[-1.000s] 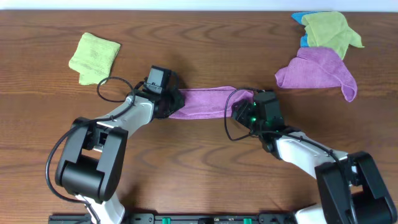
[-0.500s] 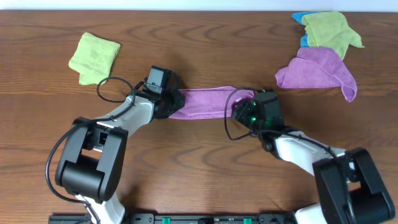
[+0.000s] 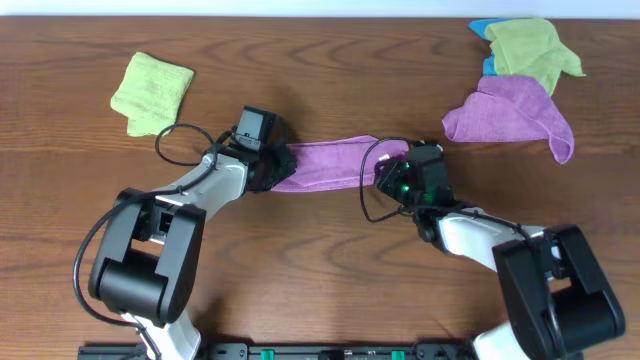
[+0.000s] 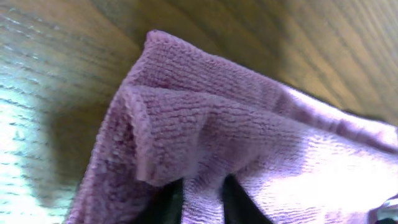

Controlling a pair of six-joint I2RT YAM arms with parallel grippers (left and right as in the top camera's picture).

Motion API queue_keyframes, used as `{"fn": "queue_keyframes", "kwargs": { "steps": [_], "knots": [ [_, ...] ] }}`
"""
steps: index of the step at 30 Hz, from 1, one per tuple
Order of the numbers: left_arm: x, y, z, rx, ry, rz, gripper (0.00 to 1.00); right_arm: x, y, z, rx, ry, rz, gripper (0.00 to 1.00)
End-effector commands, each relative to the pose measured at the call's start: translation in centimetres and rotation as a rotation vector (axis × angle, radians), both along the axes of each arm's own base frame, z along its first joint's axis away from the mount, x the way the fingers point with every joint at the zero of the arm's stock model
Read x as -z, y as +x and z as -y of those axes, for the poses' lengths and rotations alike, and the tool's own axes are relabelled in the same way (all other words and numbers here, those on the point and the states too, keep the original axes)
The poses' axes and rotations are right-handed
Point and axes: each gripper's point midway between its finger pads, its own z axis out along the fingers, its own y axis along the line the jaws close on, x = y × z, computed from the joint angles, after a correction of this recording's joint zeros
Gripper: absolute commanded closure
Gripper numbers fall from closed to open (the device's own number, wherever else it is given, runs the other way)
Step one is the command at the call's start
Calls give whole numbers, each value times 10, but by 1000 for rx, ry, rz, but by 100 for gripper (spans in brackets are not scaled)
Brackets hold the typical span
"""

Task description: Fold the cloth

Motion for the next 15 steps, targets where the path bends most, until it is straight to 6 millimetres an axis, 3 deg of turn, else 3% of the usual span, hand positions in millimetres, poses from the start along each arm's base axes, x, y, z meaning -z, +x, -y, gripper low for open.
{"fn": "queue_keyframes", "kwargs": {
  "steps": [1,4,11,15],
  "knots": [
    [20,-17,-2,9,27,-74,86,15,-6,10,7,-58,-29,69],
    [20,-18,-3,9,28,-75,88,12,-2,9,-12,-68,-3,71],
    [23,-24,-6,9,47,-101,94,-7,15,3,-48,-71,108,99],
    [24,-26,-9,6,58,-110,94,-19,20,-8,-123,-62,173,99]
  ]
}}
